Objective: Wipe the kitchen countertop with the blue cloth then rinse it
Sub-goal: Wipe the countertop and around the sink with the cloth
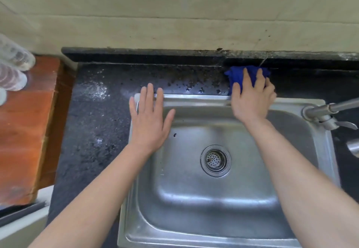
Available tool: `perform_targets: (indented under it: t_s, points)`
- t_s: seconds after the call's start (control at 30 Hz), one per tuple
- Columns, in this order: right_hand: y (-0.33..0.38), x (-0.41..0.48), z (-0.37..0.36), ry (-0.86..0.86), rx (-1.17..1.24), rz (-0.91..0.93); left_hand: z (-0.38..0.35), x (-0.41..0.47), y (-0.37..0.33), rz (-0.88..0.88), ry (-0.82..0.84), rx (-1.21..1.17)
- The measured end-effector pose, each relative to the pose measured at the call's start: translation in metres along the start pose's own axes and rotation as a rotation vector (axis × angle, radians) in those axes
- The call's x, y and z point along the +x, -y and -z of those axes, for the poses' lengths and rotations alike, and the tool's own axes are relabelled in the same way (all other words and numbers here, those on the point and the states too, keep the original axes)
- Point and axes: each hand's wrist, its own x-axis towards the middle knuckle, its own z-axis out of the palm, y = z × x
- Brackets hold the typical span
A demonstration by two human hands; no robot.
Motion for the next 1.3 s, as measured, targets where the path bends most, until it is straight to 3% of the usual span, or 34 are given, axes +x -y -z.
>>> perform_targets:
  t_s: [0.07, 0.2, 0.33, 0.4, 0.53, 0.67, 0.87, 1.0, 1.07, 1.2, 1.3]
  points:
    - [0.061, -0.021, -0.021, 0.021, 0.012, 0.168, -0.002, -0.033, 0.034, 0.071, -0.044, 0.023]
    - [0.168, -0.045, -0.048, 0.122, 0.032, 0.441, -0.009, -0.067, 0.076, 0.164, 0.036, 0.058]
    - [0.158, -0.032, -0.046, 0.154, 0.011, 0.550, -0.014, -0.067, 0.076, 0.149, 0.015, 0.050]
    - [0.114, -0.023, -0.042, 0.059, 0.022, 0.515, -0.016, -0.066, 0.077, 0.148, -0.005, 0.052]
    - [0.031, -0.014, -0.024, -0.068, -0.015, 0.264, -0.015, -0.066, 0.077, 0.138, 0.003, 0.062]
    - [0.068, -0.017, -0.035, -0.111, -0.010, 0.036, -0.016, -0.066, 0.079, 0.136, -0.004, 0.074]
    - [0.215, -0.052, -0.066, 0.020, -0.022, 0.434, -0.016, -0.066, 0.081, 0.131, -0.029, 0.095]
    - [0.206, -0.039, -0.059, 0.057, -0.064, 0.626, -0.017, -0.066, 0.081, 0.131, -0.039, 0.084]
    - [0.165, -0.024, -0.054, -0.005, -0.053, 0.605, -0.015, -0.066, 0.081, 0.128, -0.038, 0.078]
    - [0.062, -0.006, -0.030, -0.114, -0.074, 0.388, -0.015, -0.066, 0.081, 0.127, -0.031, 0.068]
    - [0.044, -0.004, -0.026, -0.127, -0.051, 0.161, -0.015, -0.066, 0.081, 0.125, -0.034, 0.074]
